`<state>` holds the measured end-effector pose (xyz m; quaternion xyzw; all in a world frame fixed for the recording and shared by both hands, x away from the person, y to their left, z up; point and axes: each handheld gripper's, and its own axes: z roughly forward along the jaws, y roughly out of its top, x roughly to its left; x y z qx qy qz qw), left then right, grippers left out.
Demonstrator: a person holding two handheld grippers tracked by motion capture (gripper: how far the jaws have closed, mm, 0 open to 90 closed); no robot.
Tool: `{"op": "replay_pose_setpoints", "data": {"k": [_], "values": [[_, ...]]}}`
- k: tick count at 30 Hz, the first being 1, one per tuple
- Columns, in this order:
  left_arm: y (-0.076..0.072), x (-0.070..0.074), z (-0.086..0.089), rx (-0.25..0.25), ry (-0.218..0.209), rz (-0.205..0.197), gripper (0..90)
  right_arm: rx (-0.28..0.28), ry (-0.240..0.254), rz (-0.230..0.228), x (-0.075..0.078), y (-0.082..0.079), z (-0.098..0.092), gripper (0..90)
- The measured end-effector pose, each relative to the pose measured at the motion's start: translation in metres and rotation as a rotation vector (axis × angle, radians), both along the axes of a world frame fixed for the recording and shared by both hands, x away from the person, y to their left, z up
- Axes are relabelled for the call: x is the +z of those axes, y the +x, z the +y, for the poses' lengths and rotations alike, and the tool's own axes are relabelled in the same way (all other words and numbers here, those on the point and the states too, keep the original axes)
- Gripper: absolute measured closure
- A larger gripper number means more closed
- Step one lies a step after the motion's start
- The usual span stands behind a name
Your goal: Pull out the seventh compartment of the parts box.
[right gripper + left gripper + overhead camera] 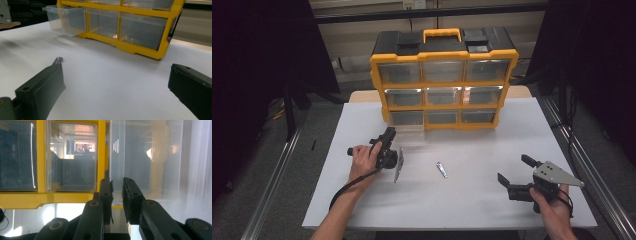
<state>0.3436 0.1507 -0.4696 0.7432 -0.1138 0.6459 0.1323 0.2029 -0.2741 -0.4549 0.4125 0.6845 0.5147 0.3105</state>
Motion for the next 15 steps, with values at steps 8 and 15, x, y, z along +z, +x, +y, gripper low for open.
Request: {"op": "replay_pose_setpoints", "data": {"k": [8, 15], "values": [[-0.0051, 0.0005, 0.0008, 0.01, 0.0, 0.015, 78.7, 0.004, -0.002, -0.002, -0.0001, 0.0, -0.0002, 0.2], [-0.0086, 0.0022, 0.0, 0.012, 0.009, 0.006, 78.7, 0.005, 0.0, 0.001, 0.0, -0.0002, -0.0002, 0.2]]}}
